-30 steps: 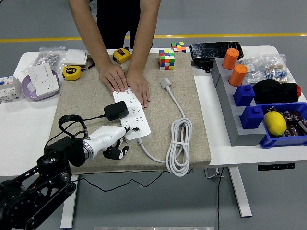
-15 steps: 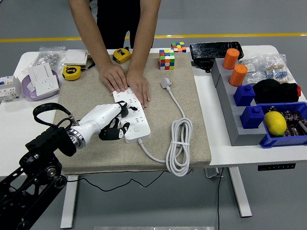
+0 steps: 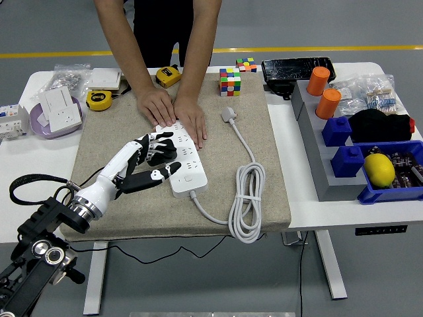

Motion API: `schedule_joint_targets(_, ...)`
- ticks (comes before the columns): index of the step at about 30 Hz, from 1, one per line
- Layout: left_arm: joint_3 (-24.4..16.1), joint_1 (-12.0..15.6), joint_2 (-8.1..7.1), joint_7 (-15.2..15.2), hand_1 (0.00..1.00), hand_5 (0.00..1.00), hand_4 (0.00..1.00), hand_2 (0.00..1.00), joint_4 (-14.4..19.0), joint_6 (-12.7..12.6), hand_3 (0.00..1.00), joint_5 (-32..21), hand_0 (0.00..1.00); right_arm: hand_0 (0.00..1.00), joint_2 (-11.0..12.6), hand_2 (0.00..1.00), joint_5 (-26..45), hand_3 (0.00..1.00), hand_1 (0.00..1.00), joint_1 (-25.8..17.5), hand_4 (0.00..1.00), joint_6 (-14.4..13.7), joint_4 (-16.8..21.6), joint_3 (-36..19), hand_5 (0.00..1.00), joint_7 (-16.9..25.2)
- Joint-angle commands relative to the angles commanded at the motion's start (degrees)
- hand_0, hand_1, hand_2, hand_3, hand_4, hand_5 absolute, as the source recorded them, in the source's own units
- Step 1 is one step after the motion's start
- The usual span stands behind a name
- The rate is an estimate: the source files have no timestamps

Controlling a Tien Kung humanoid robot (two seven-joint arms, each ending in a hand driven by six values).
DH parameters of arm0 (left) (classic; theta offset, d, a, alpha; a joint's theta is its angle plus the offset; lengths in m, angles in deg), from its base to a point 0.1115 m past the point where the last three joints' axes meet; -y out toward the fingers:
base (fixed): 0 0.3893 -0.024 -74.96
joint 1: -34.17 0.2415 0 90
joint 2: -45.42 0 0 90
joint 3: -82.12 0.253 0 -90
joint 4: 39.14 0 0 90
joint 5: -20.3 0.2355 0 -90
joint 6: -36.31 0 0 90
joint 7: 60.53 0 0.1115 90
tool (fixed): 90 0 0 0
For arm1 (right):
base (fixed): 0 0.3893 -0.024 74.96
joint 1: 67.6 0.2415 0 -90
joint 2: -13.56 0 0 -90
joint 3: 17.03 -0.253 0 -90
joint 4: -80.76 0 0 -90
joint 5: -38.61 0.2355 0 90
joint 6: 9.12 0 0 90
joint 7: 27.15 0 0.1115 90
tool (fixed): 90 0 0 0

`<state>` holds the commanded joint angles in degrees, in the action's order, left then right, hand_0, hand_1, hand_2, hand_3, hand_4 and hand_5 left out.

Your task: Pick up the plug,place it near the board,insert it into the board,press the button

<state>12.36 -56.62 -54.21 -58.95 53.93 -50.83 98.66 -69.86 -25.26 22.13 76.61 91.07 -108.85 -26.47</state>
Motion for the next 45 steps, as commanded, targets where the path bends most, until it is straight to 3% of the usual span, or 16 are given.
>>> schedule_joint_targets(2, 0.0, -0.3, -0.33, 0.3, 0.998, 0.414, 0.940, 0.998, -0.1, -0.1, 0.998, -2.1, 0.998, 0.911, 0.0, 0.797, 0.0, 0.791, 0.849, 0.0, 0.998, 0.0, 0.0, 0.0, 0.998, 0.0)
schedule_joint_targets(3, 0.1, -0.5, -0.54, 0.6, 0.848, 0.370, 0.911, 0.811, -0.2, -0.1, 0.998, -0.9, 0.825, 0.910, 0.0, 0.794, 0.0, 0.791, 0.849, 0.0, 0.998, 0.0, 0.0, 0.0, 0.998, 0.0)
schedule_joint_targets(7, 0.8, -2.0, -1.67, 2.0, 0.848, 0.370, 0.911, 0.811, -0.7, 0.8, 0.998, 5.9, 0.825, 0.910, 0.0, 0.794, 0.1, 0.791, 0.849, 0.0, 0.998, 0.0, 0.0, 0.0, 0.998, 0.0)
schedule_joint_targets(9, 2.3, -4.0, -2.88, 2.6, 0.848, 0.370, 0.911, 0.811, -1.8, 1.6, 0.998, 11.2, 0.825, 0.910, 0.0, 0.794, 0.2, 0.791, 0.849, 0.1, 0.998, 0.0, 0.0, 0.0, 0.998, -0.1)
schedule_joint_targets(10, 3.0, -4.7, -3.35, 2.7, 0.334, 0.124, 0.605, 0.399, -2.3, 1.7, 0.998, 12.7, 0.306, 0.911, 0.0, 0.795, 0.2, 0.791, 0.848, 0.1, 0.998, 0.0, 0.0, 0.0, 0.998, -0.1)
schedule_joint_targets(15, 7.6, -9.0, -5.31, 3.4, 0.334, 0.124, 0.605, 0.399, -4.4, 2.3, 0.998, 25.4, 0.306, 0.911, 0.1, 0.795, 0.2, 0.791, 0.848, 0.3, 0.998, 0.0, 0.0, 0.1, 0.998, 0.0)
schedule_joint_targets(16, 8.6, -9.7, -5.51, 3.6, 0.122, 0.047, 0.519, 0.212, -4.8, 2.3, 0.950, 28.0, 0.225, 0.910, 0.1, 0.794, 0.3, 0.790, 0.846, 0.3, 0.998, 0.0, 0.0, 0.1, 0.998, 0.0)
schedule_joint_targets(21, 12.2, -12.4, -5.70, 5.2, 0.122, 0.047, 0.519, 0.212, -6.2, 3.6, 0.950, 39.5, 0.225, 0.910, 0.1, 0.794, 0.4, 0.790, 0.846, 0.3, 0.998, 0.0, 0.0, 0.2, 0.998, -0.1)
schedule_joint_targets(22, 12.7, -12.7, -5.70, 5.5, 0.053, 0.002, 0.555, 0.153, -6.4, 3.8, 0.913, 41.3, 0.165, 0.911, 0.1, 0.794, 0.4, 0.790, 0.844, 0.3, 0.998, 0.0, 0.0, 0.2, 0.998, -0.1)
schedule_joint_targets(26, 15.0, -14.0, -5.76, 6.5, 0.053, 0.002, 0.555, 0.153, -8.0, 5.1, 0.913, 45.1, 0.165, 0.911, 0.1, 0.794, 0.4, 0.790, 0.844, 0.5, 0.998, 0.0, 0.0, 0.3, 0.998, -0.1)
schedule_joint_targets(37, 18.1, -15.7, -5.51, 8.2, 0.045, 0.002, 0.569, 0.147, -10.4, 9.4, 0.886, 45.0, 0.158, 0.909, 0.1, 0.792, 0.5, 0.789, 0.843, 0.5, 0.998, 0.0, 0.0, 0.5, 0.998, 0.0)
schedule_joint_targets(45, 18.4, -15.8, -5.44, 8.2, 0.043, 0.002, 0.553, 0.148, -10.6, 9.4, 0.884, 44.7, 0.159, 0.910, 0.1, 0.791, 0.4, 0.790, 0.843, 0.5, 0.998, -0.1, 0.0, 0.4, 0.998, 0.0)
